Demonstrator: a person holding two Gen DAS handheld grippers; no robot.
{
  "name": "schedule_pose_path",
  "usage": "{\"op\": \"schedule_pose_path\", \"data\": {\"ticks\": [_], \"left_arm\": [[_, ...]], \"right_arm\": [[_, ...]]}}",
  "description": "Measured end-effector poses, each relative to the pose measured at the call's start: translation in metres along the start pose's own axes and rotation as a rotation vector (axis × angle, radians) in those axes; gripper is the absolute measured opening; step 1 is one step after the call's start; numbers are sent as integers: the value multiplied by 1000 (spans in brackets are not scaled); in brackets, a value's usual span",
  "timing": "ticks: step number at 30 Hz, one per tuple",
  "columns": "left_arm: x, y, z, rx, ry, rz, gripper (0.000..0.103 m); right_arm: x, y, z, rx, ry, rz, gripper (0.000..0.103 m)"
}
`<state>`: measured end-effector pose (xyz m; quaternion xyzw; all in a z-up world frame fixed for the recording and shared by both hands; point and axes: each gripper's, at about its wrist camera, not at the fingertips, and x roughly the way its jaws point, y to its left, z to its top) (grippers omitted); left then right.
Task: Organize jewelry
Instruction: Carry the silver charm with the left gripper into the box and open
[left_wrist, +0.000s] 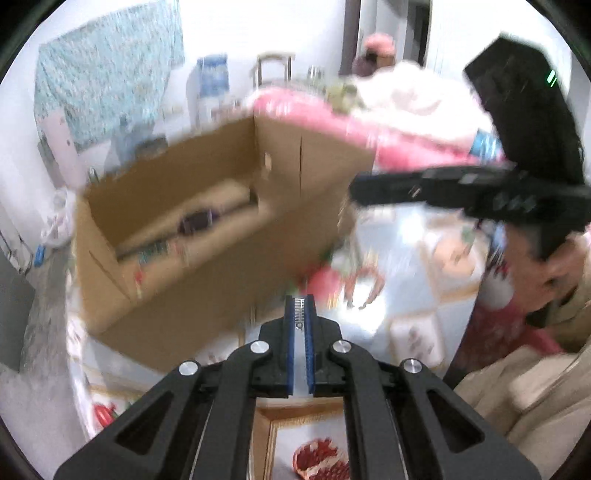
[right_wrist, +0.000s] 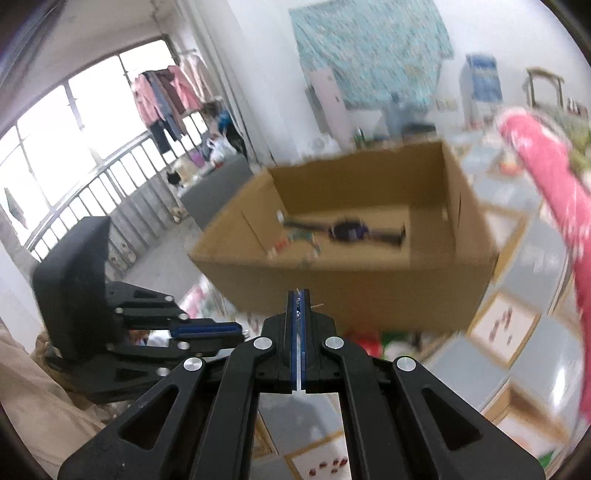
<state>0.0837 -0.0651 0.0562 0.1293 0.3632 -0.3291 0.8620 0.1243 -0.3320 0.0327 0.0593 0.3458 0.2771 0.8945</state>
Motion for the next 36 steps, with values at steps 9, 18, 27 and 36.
{"op": "schedule_pose_path", "data": {"ticks": [9, 18, 27, 36], "left_arm": [[8, 56, 55, -143, -84, 41, 4], [80, 113, 60, -366, 81, -40, 5], [89, 126, 55, -453, 106, -64, 8], [79, 123, 56, -450, 74, -44, 11]], "right_arm": [[30, -27, 60, -21, -4, 14, 0], [103, -75, 78, 110, 213, 12, 3], [90, -91, 80, 169, 178, -13, 13], [44, -99, 73, 211, 77, -46, 27]]}}
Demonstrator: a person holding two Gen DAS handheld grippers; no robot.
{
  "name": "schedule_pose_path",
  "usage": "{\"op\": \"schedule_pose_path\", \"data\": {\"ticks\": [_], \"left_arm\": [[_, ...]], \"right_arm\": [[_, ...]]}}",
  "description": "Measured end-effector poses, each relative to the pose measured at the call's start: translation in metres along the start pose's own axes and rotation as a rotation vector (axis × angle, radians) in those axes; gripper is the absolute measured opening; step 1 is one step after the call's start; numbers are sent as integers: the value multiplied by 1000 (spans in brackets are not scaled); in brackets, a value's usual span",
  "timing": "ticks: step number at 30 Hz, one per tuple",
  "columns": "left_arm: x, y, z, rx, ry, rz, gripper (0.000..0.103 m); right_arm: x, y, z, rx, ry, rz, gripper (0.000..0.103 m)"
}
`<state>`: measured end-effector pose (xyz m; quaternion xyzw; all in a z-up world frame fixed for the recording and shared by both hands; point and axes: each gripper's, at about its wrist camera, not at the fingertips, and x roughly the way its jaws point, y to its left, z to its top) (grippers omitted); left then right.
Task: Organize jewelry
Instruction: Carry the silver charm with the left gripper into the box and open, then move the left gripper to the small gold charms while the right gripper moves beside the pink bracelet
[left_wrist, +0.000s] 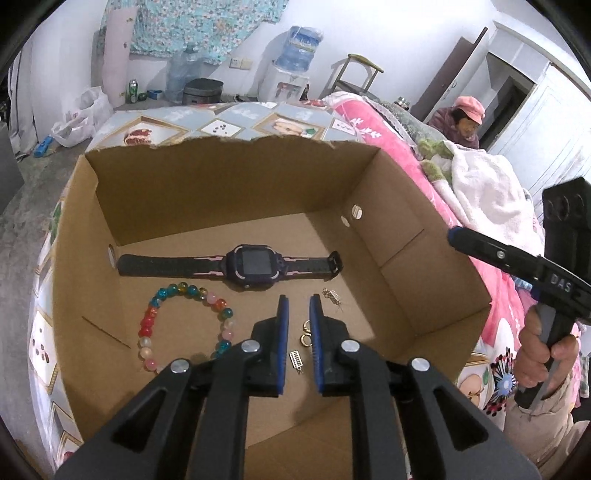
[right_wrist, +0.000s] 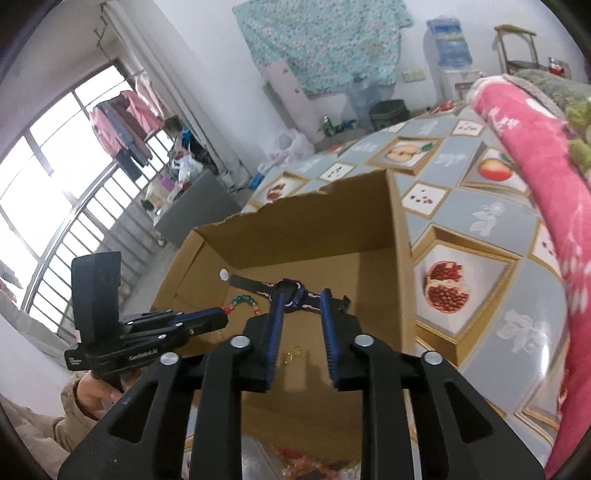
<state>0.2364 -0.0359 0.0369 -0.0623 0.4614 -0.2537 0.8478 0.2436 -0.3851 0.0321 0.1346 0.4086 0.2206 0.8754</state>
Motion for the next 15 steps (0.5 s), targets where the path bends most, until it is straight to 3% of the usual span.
{"op": "schedule_pose_path", "data": {"ticks": [7, 15], "left_arm": [[-37, -17, -13, 69, -95, 18, 24], [-102, -34, -62, 204, -181, -12, 57]], "right_arm": [[-47, 6, -19, -8, -103, 0, 37], [-94, 13, -54, -30, -161, -16, 44]]}}
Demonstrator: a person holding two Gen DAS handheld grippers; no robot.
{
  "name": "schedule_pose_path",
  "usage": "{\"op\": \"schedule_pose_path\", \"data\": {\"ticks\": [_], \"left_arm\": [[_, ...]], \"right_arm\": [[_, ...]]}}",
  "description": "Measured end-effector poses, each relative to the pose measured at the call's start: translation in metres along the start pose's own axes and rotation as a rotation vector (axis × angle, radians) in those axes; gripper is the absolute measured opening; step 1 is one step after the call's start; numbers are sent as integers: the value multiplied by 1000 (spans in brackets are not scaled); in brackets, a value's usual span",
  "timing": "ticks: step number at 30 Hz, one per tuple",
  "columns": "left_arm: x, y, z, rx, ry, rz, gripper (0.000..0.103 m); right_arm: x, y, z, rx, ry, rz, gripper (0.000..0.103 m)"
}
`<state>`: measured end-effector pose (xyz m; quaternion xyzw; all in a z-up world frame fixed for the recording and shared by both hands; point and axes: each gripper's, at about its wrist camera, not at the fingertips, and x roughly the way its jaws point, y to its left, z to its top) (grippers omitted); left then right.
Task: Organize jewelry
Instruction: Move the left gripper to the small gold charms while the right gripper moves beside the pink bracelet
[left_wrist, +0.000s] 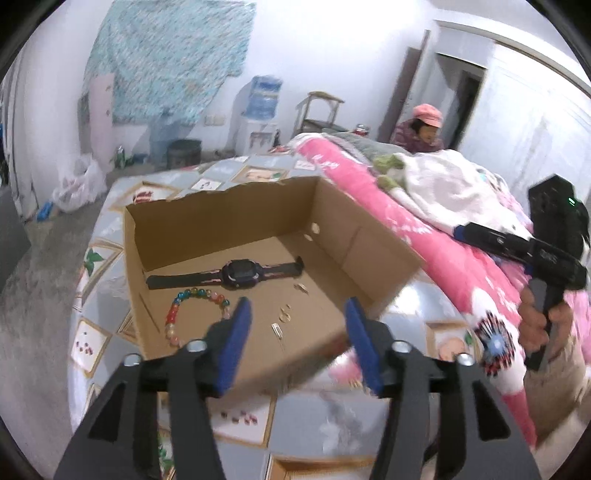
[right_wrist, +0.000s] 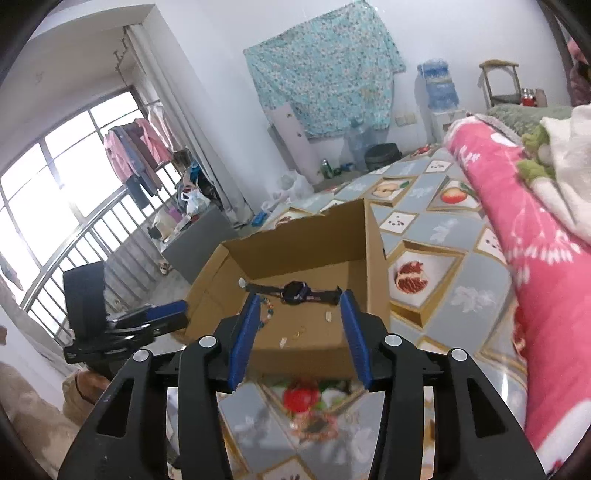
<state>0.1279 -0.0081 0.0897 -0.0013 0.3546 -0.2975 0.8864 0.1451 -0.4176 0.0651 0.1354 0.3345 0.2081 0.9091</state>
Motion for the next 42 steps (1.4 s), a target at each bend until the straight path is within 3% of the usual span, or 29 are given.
{"op": "schedule_pose_path", "data": {"ticks": [2, 8, 11, 15, 18, 26, 36, 42], "left_arm": [[-11, -7, -9, 35, 5, -20, 65], [-17, -33, -37, 116, 50, -90, 69], [2, -40, -49, 105, 88, -109, 69], [37, -46, -65, 131, 126, -56, 69], [64, -49, -77, 151, 156, -11, 67], [99, -63, -94, 217, 195, -3, 59], [113, -66, -96, 235, 211, -8, 55], [124, -68, -92, 228, 213, -23, 48]], "right_arm": [[-3, -1, -11, 7, 20, -3, 44], [22, -16, -50, 91, 155, -36, 44], [49, -19, -72, 109, 245, -71, 37], [74, -19, -97, 99, 331, -129, 25], [91, -15, -104, 61, 372, -169, 22], [108, 6, -109, -115, 402, -311, 8], [85, 7, -126, -168, 456, -335, 7], [70, -7, -130, -102, 447, -309, 8]]}}
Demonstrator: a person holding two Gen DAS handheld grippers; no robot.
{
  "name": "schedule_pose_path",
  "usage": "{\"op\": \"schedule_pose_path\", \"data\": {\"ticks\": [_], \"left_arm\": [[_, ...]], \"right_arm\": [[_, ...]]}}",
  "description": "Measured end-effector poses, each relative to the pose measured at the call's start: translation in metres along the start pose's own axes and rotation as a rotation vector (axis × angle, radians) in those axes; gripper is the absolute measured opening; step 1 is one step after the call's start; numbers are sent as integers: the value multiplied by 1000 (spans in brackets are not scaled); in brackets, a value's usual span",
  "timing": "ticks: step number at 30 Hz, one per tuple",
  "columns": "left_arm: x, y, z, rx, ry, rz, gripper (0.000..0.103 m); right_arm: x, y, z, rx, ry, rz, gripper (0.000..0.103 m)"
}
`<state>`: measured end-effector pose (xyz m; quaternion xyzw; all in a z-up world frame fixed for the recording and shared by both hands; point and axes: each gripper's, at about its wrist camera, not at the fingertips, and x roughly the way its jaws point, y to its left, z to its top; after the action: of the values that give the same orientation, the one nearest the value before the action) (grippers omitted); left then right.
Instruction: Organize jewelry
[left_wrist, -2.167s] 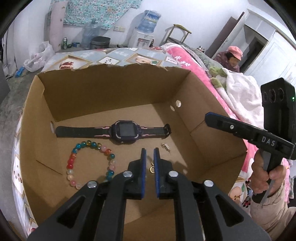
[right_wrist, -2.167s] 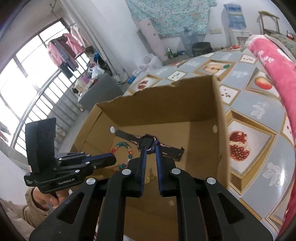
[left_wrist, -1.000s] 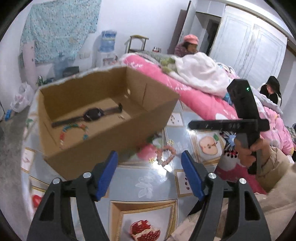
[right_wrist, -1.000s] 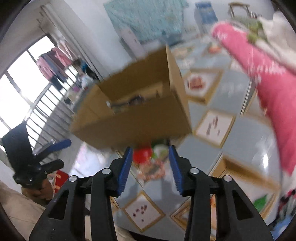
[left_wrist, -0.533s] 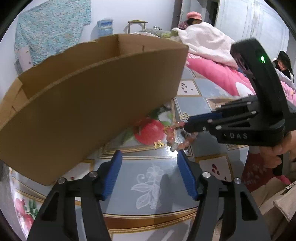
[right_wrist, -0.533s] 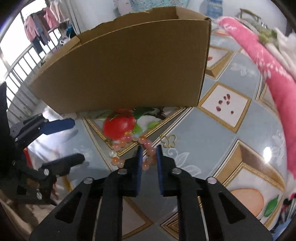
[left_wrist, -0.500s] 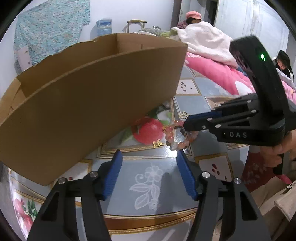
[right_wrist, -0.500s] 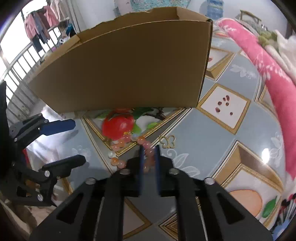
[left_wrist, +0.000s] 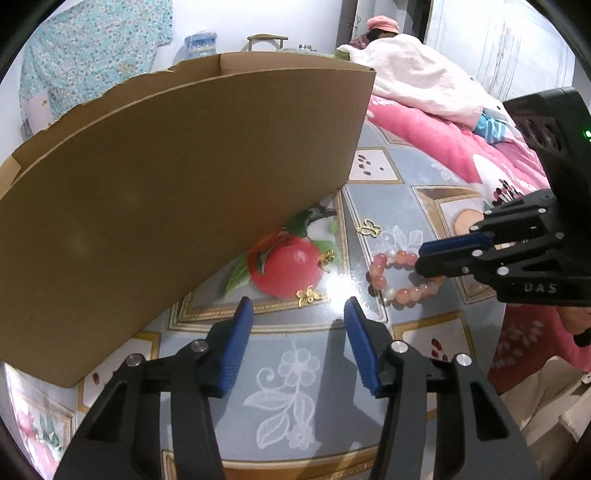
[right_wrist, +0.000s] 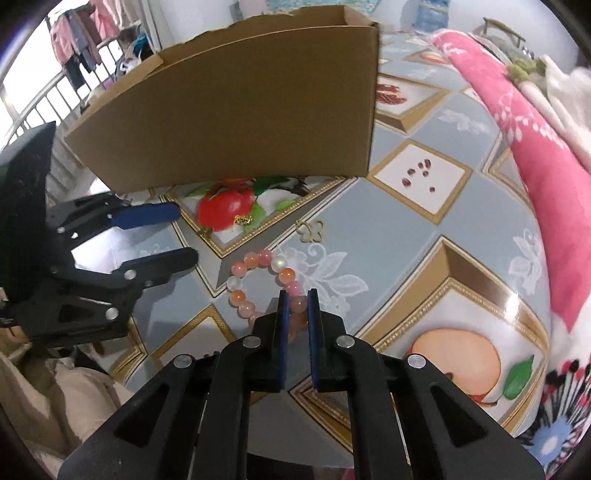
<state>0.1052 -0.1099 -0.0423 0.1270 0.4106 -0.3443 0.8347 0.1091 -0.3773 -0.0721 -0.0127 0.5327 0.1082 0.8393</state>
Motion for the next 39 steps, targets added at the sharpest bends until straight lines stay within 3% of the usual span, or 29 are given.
{"op": "schedule_pose_path", "data": {"ticks": [9, 23, 39], "left_arm": [[8, -2, 11, -2, 11, 11, 29], [11, -12, 16, 23, 71, 63, 12], [8, -13, 14, 28, 52, 55, 12]], "right_arm": [[-17, -34, 4, 90, -87, 80, 11], [-15, -30, 14, 135, -118, 105, 11], [-14, -36, 16, 153, -123, 98, 11]]}}
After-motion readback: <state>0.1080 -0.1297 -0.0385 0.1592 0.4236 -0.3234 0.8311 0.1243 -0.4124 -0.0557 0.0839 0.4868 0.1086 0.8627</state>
